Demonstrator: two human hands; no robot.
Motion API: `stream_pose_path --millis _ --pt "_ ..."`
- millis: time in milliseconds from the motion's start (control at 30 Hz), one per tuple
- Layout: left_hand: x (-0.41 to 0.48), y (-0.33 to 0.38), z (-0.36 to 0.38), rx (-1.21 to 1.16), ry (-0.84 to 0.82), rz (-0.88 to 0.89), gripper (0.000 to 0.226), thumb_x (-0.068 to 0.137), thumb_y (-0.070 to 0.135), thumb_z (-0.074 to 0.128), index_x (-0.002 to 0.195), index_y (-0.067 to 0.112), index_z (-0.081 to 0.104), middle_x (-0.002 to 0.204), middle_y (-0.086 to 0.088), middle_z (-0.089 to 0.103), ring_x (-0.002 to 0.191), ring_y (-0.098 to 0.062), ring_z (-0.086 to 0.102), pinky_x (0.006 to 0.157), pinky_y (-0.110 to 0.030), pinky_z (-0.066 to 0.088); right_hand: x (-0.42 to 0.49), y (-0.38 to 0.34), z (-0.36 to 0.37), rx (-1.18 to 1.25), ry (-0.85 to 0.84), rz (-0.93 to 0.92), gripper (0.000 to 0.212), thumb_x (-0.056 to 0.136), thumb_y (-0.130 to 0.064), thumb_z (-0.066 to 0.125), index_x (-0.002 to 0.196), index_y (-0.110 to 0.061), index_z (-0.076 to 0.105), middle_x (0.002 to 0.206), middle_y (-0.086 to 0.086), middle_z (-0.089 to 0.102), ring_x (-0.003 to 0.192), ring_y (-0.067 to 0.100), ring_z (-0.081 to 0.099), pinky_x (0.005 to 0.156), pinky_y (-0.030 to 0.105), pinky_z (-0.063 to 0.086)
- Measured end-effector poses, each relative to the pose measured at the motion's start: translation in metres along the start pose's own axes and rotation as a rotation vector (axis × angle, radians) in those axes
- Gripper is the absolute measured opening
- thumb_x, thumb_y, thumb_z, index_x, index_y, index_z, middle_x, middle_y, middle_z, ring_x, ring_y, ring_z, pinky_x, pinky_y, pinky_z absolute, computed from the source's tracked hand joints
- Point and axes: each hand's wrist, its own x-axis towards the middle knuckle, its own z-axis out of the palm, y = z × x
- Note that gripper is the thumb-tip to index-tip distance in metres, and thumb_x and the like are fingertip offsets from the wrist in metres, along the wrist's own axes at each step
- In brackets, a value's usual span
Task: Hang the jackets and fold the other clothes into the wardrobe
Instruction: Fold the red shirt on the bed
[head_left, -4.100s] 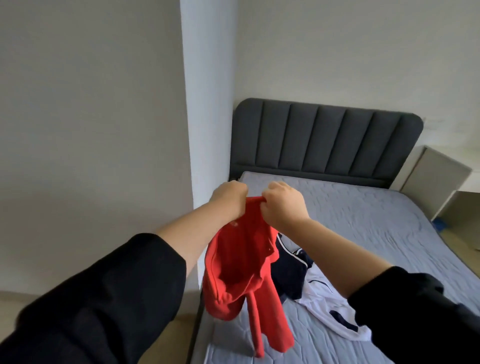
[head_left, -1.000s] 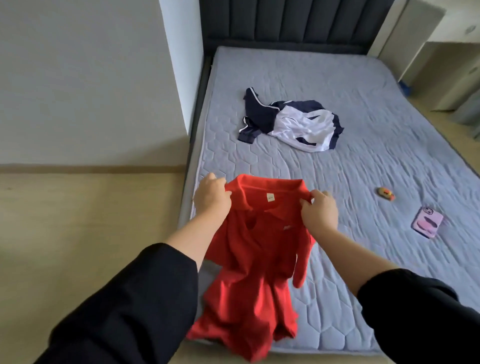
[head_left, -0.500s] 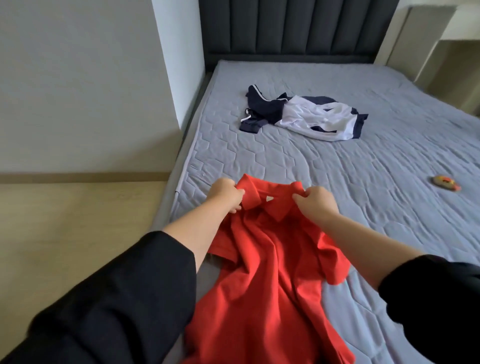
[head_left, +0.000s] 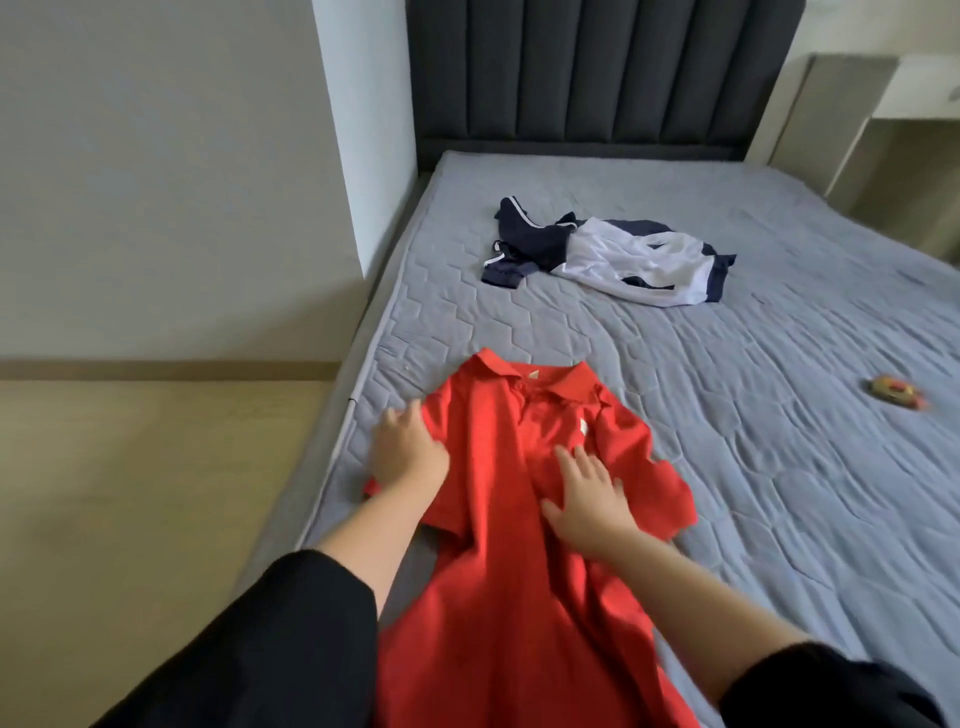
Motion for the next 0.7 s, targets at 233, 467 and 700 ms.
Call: stream_pose_path --millis 233,467,700 --pt "-0.002 -0.031 0.001 -0.143 -0.367 -0.294 0.03 0.086 0.025 0.065 0.103 0.001 0.061 0.092 -0.02 0.067 0.081 -0.03 0.066 0.066 -0.032 0.051 -0.021 0.013 0.01 -0.05 0.583 0.011 0.053 0.078 -0.027 0.068 0.125 -0.007 0.056 0.138 0.021 0.047 0.116 0.04 0.05 0.094 0.047 0.039" --pt "0.023 -0.036 -0.043 -0.98 -0.105 -0.649 0.012 0.094 -0.005 0.045 0.094 -0.001 0.057 0.07 -0.013 0.057 0.052 -0.025 0.058 0.023 -0.017 0.029 -0.017 0.079 -0.037 0.6 0.172 0.687 0.019 0.084 -0.018 0.065 0.078 -0.001 0.059 0.086 0.022 0.061 0.08 0.034 0.062 0.079 0.042 0.05" --pt "0.013 -0.05 -0.06 -1.234 0.004 -0.49 0.066 0.087 0.01 0.063 0.143 0.022 0.03 0.127 -0.008 0.052 0.111 -0.023 0.055 0.094 -0.035 0.046 -0.022 0.103 -0.069 0.882 0.688 0.693 0.063 0.084 -0.02 0.064 0.138 0.0 0.039 0.135 0.021 0.051 0.124 0.032 0.051 0.105 0.038 0.038"
